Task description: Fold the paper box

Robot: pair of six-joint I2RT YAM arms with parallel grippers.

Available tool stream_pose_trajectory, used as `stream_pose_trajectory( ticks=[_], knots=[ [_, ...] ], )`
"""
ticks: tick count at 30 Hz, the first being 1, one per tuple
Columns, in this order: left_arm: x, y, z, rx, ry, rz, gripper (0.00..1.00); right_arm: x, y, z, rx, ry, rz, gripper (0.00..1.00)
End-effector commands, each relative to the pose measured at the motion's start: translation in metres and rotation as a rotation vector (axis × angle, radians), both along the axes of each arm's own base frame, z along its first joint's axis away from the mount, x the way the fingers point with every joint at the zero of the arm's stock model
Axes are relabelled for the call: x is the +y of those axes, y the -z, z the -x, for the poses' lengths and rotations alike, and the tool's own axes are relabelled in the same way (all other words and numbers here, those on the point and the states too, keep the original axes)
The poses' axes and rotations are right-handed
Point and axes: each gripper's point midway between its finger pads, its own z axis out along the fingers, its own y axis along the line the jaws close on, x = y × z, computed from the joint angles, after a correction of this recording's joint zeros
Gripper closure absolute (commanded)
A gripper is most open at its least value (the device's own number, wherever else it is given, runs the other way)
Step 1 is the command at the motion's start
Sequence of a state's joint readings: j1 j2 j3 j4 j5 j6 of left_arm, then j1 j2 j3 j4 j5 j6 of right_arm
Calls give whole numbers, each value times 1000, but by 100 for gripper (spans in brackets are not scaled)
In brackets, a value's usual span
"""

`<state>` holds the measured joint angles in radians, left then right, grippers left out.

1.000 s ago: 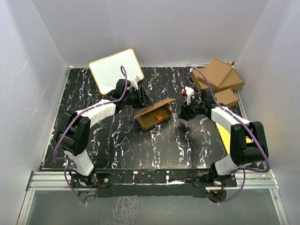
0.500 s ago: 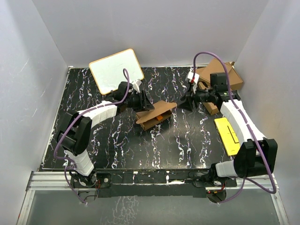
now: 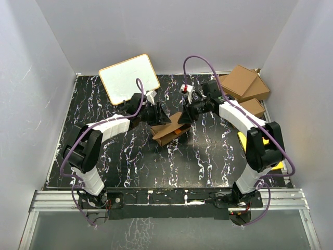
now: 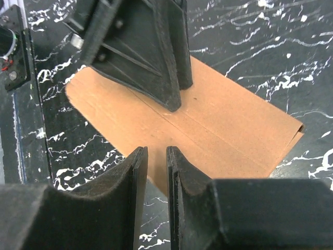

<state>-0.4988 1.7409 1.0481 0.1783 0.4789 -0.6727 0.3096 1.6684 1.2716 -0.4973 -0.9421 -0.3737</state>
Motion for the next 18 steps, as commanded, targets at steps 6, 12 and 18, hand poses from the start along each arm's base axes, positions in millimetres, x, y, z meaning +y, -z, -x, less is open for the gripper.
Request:
stream_pose_trajectory(
  ticks=[6,12,18],
  knots=[
    [2,2,10,15,5,-8,59,8,5,-12,-32,17,46,74],
    [3,-21,1,-43,-28,-1,58,8,6,-12,-28,16,49,74],
    [22,-61,-3,-165,-111,-25,56,11,-7,-7,-35,-10,14,70]
  ],
)
